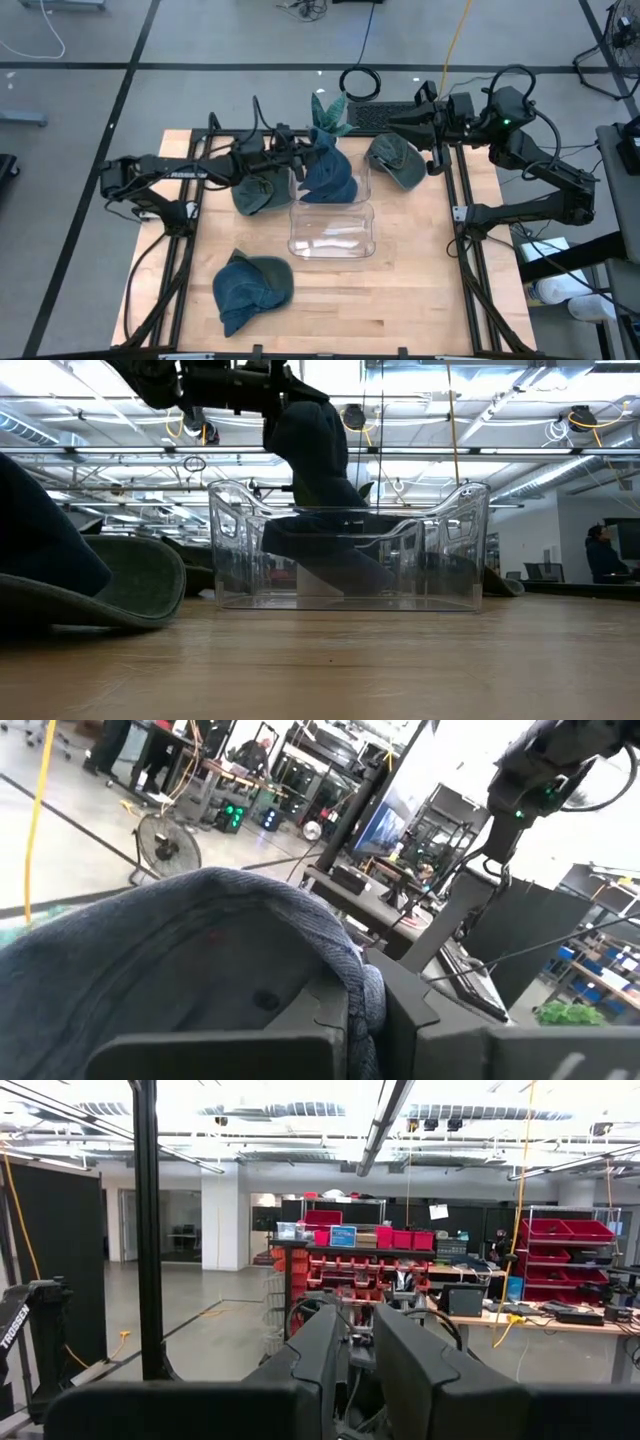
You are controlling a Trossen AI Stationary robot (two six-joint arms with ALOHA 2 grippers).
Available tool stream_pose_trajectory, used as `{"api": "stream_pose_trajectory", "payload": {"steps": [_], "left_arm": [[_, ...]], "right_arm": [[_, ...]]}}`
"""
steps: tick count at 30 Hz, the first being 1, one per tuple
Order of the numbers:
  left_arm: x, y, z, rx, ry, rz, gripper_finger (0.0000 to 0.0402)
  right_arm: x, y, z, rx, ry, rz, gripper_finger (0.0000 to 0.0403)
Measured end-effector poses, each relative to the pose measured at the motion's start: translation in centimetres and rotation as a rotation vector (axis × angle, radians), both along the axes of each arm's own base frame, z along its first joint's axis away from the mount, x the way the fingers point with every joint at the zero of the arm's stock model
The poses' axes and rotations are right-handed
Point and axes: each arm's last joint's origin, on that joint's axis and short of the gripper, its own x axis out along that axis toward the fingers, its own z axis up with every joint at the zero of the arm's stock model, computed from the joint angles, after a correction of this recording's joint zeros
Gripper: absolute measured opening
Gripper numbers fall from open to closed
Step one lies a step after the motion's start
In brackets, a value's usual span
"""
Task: Pick & Place hat
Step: Put the top blue cap into the top transparent bin
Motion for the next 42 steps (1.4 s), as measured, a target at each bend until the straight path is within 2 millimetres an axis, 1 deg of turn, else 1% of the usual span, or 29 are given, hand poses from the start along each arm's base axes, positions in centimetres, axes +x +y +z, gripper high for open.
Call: {"api": "stream_pose_trajectory", "payload": {"steps": [5,13,15,18,23,28,32,37,42], "left_arm": [[0.4,0.0,-0.6,-0.029,0.014,0.003,0.0018],[0.6,-0.6,-1.3,-0.050,0.079,0.030,0.0018],[1.0,-0.7,-1.7,-0.052,0.082,0.038,0.0018],[1.6,-0.9,-2.7,-0.078,0.109,0.031,0.0018],[3.1,-1.2,-4.8,-0.116,0.107,0.023,0.0018],[3.8,-0.6,-6.1,-0.157,0.075,0.063,0.0018],[4.2,-0.5,-7.3,-0.179,0.122,0.065,0.0018],[4.1,-0.7,-8.8,-0.225,0.261,0.098,0.0018],[3.9,-1.0,-9.6,-0.246,0.340,0.107,0.0018]], "right_arm": [[0.0,0.0,-0.1,0.005,0.014,0.000,0.0059],[0.1,0.0,-0.2,-0.014,0.024,-0.007,0.0059],[0.1,0.0,-0.2,-0.015,0.024,-0.007,0.0059],[0.1,0.0,-0.3,-0.015,0.024,-0.007,0.0059],[0.1,0.0,-0.5,-0.006,0.050,-0.007,0.0059],[0.2,-0.1,-0.8,0.005,0.079,-0.006,0.0059],[0.3,-0.1,-1.1,0.016,0.110,-0.005,0.0059],[0.4,-0.1,-1.4,0.019,0.120,-0.005,0.0059],[0.7,-0.2,-2.0,0.023,0.135,-0.006,0.0059]]}}
